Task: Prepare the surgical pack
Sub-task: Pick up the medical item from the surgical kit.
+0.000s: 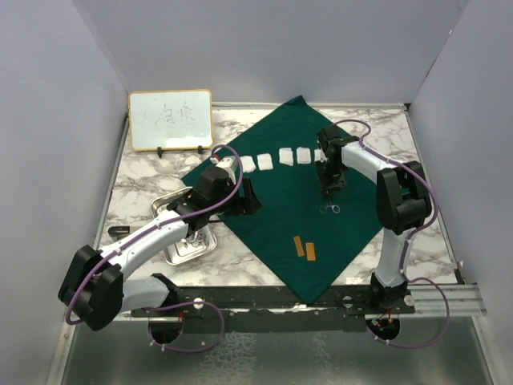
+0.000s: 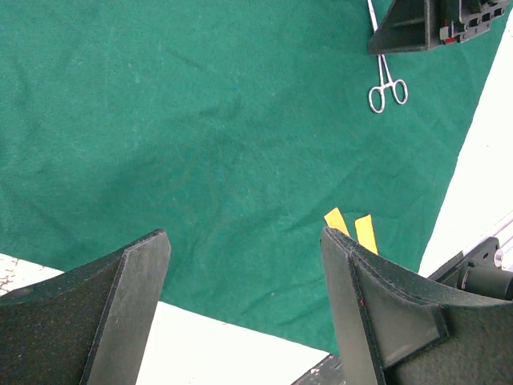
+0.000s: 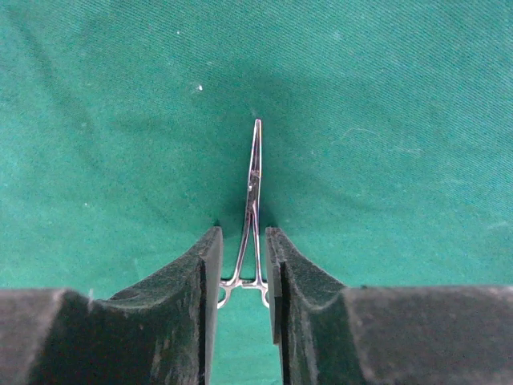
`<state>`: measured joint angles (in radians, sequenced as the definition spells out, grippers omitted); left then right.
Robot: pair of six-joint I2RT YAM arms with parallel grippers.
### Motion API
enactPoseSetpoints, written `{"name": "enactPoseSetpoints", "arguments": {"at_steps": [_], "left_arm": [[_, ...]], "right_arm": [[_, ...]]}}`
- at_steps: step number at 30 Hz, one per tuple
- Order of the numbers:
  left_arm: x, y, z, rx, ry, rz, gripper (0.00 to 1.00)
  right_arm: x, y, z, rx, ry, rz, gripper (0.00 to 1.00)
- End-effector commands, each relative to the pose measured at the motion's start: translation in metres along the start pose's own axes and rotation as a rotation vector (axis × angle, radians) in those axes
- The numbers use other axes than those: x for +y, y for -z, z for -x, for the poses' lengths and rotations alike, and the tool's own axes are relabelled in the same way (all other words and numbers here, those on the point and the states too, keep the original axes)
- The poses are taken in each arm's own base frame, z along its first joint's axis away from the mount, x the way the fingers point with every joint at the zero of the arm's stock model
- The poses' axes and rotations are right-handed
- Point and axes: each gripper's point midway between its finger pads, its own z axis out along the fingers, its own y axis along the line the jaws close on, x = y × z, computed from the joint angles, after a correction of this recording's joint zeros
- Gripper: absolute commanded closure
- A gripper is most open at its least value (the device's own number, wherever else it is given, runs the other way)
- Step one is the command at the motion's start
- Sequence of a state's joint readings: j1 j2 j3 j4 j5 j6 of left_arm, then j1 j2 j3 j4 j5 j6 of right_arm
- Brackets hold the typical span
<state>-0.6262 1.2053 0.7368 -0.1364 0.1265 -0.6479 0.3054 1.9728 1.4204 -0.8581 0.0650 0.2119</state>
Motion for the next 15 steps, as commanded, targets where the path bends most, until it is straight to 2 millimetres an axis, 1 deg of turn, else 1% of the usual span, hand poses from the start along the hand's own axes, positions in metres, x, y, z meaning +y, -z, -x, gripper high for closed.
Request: {"name": "enactPoseSetpoints", "arguments": {"at_steps": [1,5,9,15], "left_arm": [[-0.005,0.001,0.004,-0.010,-0.018,-0.019,0.21],[-0.005,0.001,0.004,-0.013,-0.016,-0.015,0.21],[-0.004,0.000,0.002,-0.004,-0.013,-0.012,0.21],[-0.005,0.000,0.003,-0.005,-0.010,-0.018,0.21]], "right_arm": [[0.001,-0.008,0.002,0.023,0.010,0.015,0.73],[0.002,-0.012,0.002,0.033,0.009,0.019,0.76],[0.001,-0.015,0.000,0.040,0.006,0.016,0.76],[-0.002,-0.028,-0.008,0.066,0.000,0.006,0.74]]}}
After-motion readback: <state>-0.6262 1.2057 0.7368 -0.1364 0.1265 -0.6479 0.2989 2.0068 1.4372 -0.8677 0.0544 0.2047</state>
